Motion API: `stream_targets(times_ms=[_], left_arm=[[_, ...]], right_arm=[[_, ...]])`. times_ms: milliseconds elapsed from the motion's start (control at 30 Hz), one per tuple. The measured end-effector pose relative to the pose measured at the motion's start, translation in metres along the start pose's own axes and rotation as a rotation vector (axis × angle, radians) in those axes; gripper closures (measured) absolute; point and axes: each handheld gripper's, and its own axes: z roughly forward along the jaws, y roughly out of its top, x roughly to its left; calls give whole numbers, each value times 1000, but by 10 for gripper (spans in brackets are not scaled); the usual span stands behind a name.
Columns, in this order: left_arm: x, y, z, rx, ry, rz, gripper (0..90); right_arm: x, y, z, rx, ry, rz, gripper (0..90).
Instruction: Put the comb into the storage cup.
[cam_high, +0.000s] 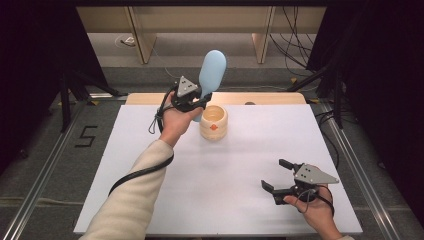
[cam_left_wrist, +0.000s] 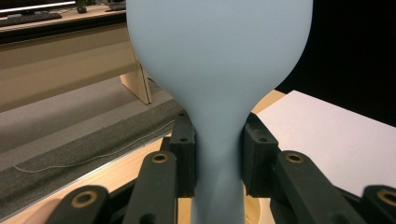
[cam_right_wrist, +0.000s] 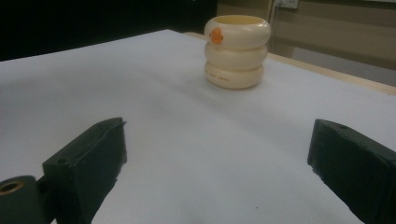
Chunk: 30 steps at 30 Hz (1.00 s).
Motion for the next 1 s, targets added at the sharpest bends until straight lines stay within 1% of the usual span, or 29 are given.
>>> stream_targets(times_ms=[167, 667, 767, 1000], left_arm=[[-1, 1, 3, -3, -1, -3, 695], [-3, 5, 10, -5, 1, 7, 695], [-4, 6, 12, -12, -5, -1, 695], [-5, 6, 16, -15, -6, -4, 695]], right_arm=[[0, 0, 0, -1, 0, 2, 55], [0, 0, 0, 6, 0, 0, 55], [0, 0, 0, 5, 0, 1, 55], [-1, 0, 0, 3, -1, 1, 55]])
